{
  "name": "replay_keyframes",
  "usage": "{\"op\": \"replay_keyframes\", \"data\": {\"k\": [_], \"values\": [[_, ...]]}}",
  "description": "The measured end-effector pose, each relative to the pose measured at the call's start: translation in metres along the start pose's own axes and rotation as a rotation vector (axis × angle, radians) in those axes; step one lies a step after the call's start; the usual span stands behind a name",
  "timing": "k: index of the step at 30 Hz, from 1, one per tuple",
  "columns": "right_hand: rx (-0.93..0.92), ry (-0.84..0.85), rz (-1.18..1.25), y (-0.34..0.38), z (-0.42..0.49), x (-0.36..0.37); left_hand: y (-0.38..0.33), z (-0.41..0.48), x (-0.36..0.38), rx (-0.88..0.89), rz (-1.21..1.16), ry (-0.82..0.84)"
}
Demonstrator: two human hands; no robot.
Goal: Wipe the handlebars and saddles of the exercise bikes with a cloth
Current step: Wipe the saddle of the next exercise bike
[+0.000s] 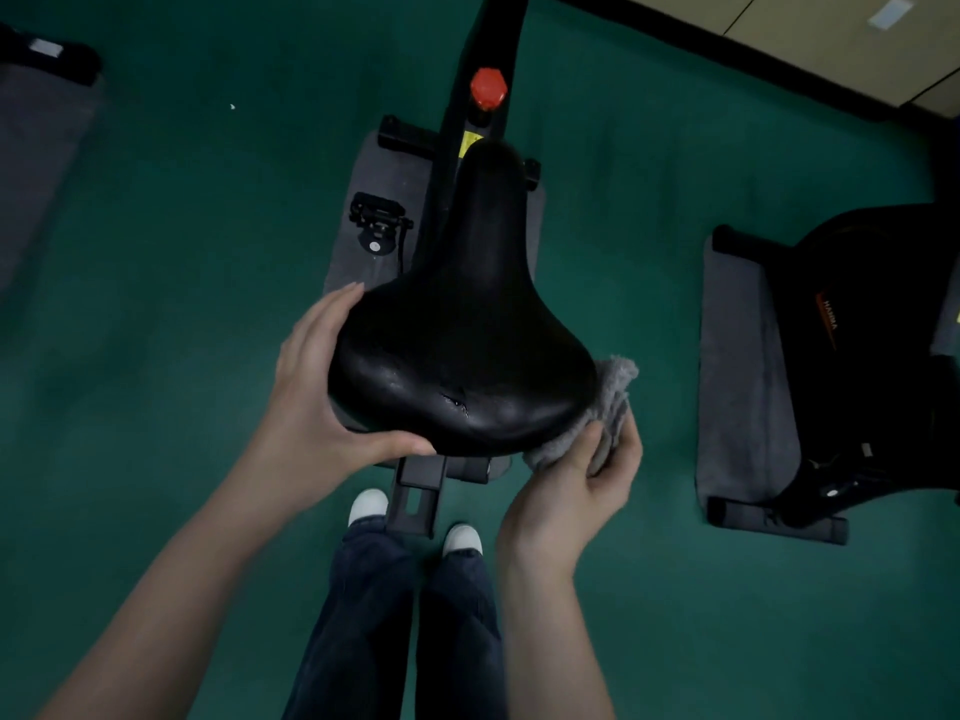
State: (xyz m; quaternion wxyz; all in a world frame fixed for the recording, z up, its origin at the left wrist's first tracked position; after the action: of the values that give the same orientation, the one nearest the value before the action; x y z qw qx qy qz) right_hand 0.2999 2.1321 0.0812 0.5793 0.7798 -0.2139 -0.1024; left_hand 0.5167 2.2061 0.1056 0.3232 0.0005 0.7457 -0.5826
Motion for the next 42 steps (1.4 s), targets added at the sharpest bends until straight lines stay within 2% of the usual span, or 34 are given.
{"op": "replay_keyframes", "data": {"k": [4, 10, 16, 23, 26, 32, 35, 39, 41, 42], "values": [[-0.196, -0.003, -0.088, 0.011, -0.022, -0.001, 0.003, -0.001, 0.000, -0.022, -0.011, -0.026], [-0.451, 0.208, -0.207, 0.036, -0.027, 0.005, 0.015, -0.021, 0.004, -0.174, -0.042, -0.167], [-0.803, 0.639, -0.385, 0.062, -0.029, 0.037, 0.013, -0.041, 0.021, -0.278, -0.065, -0.308], [-1.042, 1.213, -0.500, 0.071, -0.048, 0.059, 0.009, -0.051, 0.030, -0.331, -0.047, -0.367], [-1.120, 1.420, -0.533, 0.068, -0.055, 0.056, 0.010, -0.055, 0.037, -0.352, -0.084, -0.384], [-1.134, 1.545, -0.635, 0.071, -0.069, 0.092, 0.016, -0.055, 0.044, -0.364, -0.146, -0.429], [-1.130, 1.698, -0.771, 0.065, -0.099, 0.140, 0.019, -0.055, 0.044, -0.345, -0.172, -0.455], [-1.114, 1.863, -1.078, 0.039, -0.123, 0.203, 0.024, -0.056, 0.049, -0.372, -0.229, -0.480], [-1.132, 1.948, -1.173, 0.030, -0.125, 0.208, 0.027, -0.058, 0.053, -0.371, -0.263, -0.497], [-1.155, 2.000, -1.142, 0.034, -0.125, 0.203, 0.026, -0.058, 0.055, -0.365, -0.277, -0.504]]}}
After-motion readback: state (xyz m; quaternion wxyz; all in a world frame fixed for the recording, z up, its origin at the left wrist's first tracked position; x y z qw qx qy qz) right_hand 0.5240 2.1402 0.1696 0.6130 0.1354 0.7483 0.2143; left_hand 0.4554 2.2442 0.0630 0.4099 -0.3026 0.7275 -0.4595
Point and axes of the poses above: each hand's wrist, its own z-axis towards the middle knuckle, its own x-axis out of the palm, y = z × x, the point moved 7 cm from there along z, towards the middle knuckle, and after that the axes turned 4 degrees about z, right-handed, at the moved point
